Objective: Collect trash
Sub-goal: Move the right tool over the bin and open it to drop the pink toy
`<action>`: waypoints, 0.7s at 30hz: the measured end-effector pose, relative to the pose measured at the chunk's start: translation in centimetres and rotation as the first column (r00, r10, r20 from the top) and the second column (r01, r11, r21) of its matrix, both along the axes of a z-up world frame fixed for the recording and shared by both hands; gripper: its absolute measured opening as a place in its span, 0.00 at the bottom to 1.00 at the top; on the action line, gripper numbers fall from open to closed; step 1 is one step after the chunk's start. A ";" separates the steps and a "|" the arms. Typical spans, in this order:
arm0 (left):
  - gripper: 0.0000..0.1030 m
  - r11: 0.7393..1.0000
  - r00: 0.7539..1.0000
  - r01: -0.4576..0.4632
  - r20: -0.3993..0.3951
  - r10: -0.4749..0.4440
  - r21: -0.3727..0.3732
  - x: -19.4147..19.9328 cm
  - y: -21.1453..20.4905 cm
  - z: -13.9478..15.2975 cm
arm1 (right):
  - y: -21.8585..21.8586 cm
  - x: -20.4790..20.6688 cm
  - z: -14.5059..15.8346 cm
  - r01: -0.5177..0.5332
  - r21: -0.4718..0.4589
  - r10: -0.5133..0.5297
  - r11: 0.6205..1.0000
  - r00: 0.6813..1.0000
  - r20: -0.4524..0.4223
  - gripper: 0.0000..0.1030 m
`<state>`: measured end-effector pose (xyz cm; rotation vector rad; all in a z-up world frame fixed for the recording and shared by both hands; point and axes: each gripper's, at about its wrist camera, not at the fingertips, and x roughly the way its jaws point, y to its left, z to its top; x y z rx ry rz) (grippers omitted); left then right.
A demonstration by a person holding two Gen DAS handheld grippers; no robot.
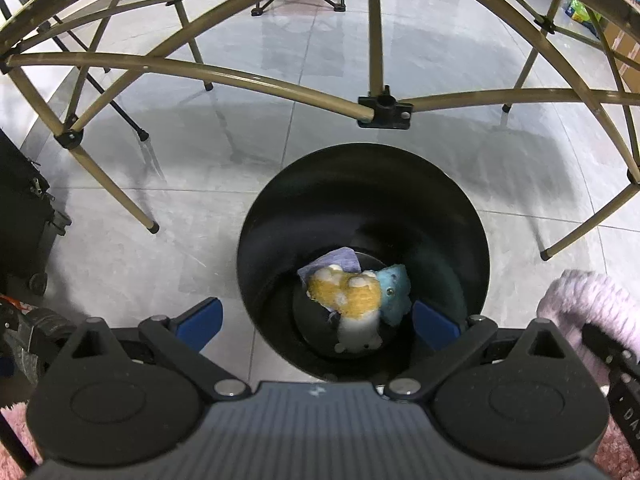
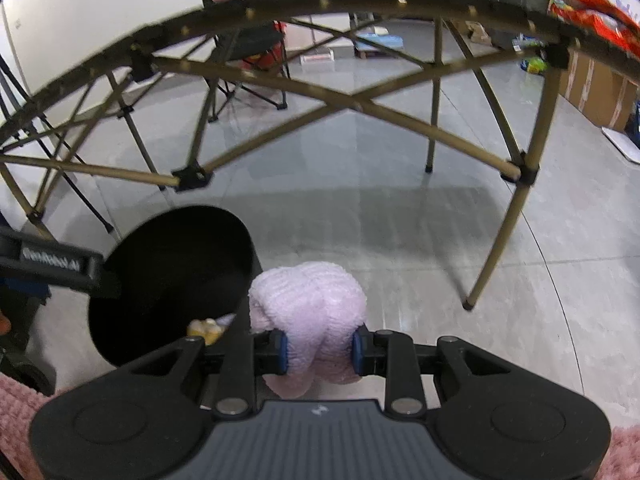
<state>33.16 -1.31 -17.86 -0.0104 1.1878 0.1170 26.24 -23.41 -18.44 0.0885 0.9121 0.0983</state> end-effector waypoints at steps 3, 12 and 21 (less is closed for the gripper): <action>1.00 1.000 1.000 0.000 0.010 0.000 0.000 -0.4 0.5 0.2 | 0.6 0.2 0.8 -0.014 0.004 0.014 1.000 1.000 0.024 0.26; 1.00 1.000 0.999 -0.028 0.037 0.028 0.000 -1.4 3.1 0.9 | 3.6 1.2 1.8 -0.074 0.011 0.074 0.997 0.997 0.038 0.26; 1.00 0.996 0.995 -0.089 0.044 0.091 -0.028 -2.2 7.0 1.2 | 7.7 3.1 2.0 -0.148 0.016 0.147 0.989 0.989 0.011 0.26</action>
